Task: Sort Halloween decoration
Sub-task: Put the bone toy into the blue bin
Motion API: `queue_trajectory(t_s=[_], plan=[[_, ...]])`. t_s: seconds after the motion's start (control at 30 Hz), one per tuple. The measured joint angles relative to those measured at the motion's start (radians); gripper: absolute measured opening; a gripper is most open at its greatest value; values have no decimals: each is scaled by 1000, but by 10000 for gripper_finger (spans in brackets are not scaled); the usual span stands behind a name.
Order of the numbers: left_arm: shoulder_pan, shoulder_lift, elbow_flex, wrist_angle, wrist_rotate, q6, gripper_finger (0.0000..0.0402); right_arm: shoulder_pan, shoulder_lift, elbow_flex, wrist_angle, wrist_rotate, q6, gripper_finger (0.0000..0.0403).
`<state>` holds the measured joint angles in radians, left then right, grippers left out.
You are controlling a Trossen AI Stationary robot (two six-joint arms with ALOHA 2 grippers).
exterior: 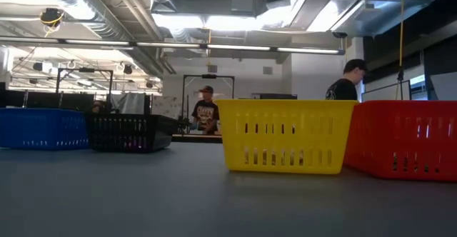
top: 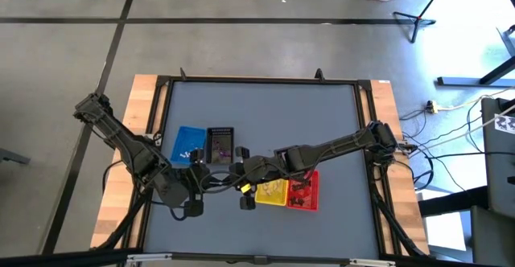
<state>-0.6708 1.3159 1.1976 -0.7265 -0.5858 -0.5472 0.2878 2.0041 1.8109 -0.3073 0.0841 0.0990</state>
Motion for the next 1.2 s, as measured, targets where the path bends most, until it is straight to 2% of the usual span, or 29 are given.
queue_trajectory(t_s=[0.37,0.8,1.03,1.2], plan=[[0,0,0,0,0,0,4,0,0,0,1,0,8,23],[0,0,0,1,2,0,4,0,0,0,-4,3,8,139],[0,0,0,-10,2,-1,4,-1,-2,0,-10,3,8,151],[0,-5,-2,-130,-1,-80,4,0,-35,0,-69,2,8,150]])
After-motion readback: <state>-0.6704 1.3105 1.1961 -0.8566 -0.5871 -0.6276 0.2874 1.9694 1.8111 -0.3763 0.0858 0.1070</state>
